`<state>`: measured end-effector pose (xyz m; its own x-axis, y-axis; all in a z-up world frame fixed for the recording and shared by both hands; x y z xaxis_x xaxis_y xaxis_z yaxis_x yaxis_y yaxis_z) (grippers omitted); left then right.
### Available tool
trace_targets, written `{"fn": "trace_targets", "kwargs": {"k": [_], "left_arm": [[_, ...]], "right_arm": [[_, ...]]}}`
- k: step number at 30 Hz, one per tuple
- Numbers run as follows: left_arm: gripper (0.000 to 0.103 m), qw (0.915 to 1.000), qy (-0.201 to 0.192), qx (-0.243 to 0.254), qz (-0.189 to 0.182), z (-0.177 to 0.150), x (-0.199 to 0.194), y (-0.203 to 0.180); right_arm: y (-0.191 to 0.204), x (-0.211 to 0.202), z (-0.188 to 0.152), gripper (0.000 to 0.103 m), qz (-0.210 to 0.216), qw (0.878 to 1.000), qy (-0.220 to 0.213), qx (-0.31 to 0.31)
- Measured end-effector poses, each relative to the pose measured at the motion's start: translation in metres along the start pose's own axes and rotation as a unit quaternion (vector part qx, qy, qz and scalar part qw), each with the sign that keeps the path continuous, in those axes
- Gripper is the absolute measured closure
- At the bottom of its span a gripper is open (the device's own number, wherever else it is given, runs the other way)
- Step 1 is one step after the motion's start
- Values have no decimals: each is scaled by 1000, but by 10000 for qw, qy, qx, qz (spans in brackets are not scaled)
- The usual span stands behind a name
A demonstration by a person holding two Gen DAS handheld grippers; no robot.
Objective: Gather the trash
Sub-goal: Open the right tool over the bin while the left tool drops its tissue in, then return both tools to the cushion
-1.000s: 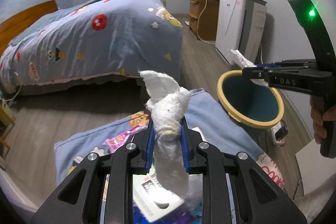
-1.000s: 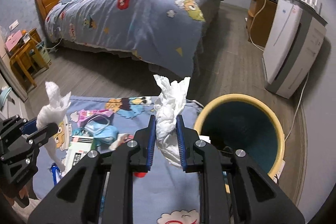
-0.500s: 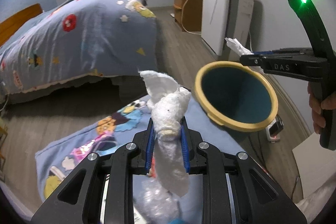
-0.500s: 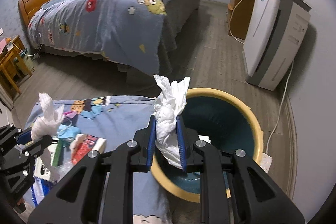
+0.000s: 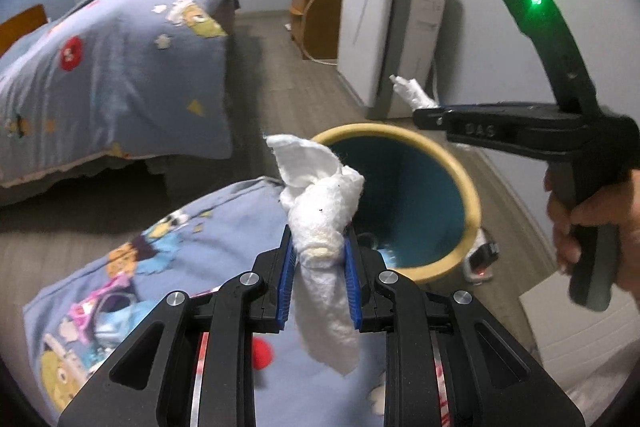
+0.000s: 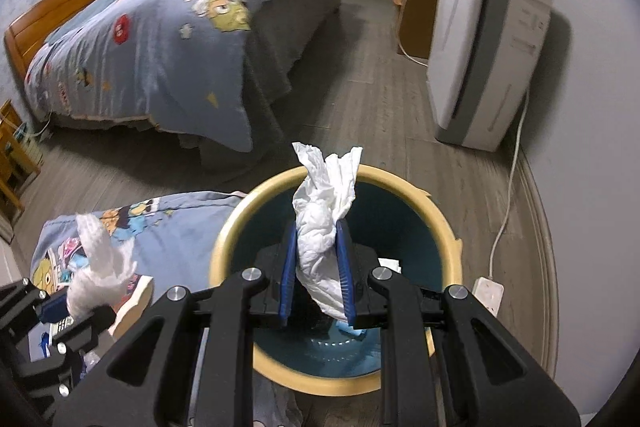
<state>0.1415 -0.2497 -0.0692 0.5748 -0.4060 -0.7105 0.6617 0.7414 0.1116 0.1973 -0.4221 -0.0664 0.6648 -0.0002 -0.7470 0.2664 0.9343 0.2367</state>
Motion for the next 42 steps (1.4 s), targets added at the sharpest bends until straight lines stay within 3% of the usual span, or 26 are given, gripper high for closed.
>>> {"fn": "trace_targets", "kwargs": {"k": [10, 16, 23, 27, 28, 34, 37, 40, 42], "left_arm": [[79, 9983, 189, 533, -134, 29, 43, -34], [79, 9974, 360, 581, -209, 38, 76, -36], [79, 9974, 423, 581, -19, 45, 101, -31], [74, 9978, 354, 556, 60, 47, 104, -24], [68, 9978, 340, 564, 79, 47, 104, -23], [36, 9978, 279, 584, 154, 43, 103, -17], [15, 9981, 266, 497, 266, 37, 99, -11], [8, 9969, 262, 458, 578, 30, 93, -2], [8, 9965, 303, 389, 678, 26, 89, 5]], "right_arm": [[-52, 20, 0, 84, -228, 9971, 281, 675], [-55, 28, -3, 84, -228, 9957, 435, 784], [-54, 37, -7, 84, -254, 9962, 520, 651], [-55, 39, -6, 81, -235, 9965, 494, 632], [-55, 40, -6, 80, -256, 9966, 486, 616], [-52, 40, -5, 57, -286, 9970, 429, 571], [-49, 37, -3, 34, -294, 9975, 336, 539], [-45, 31, -1, 11, -307, 9981, 214, 499], [-42, 27, 1, 6, -308, 9983, 132, 468]]}}
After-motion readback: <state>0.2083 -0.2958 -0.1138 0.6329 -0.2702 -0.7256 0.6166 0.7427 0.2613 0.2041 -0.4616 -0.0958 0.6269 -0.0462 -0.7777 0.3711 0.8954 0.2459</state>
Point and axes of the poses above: each gripper's, at about its wrist camera, not at the fingertips, and x roughly the way its jaws point, y to its left, z to its top, the point moved 3 cm from there along x, roughly the way its jaws point, and after that the axes turned 13 degrees about x, right-handed, at the moved point
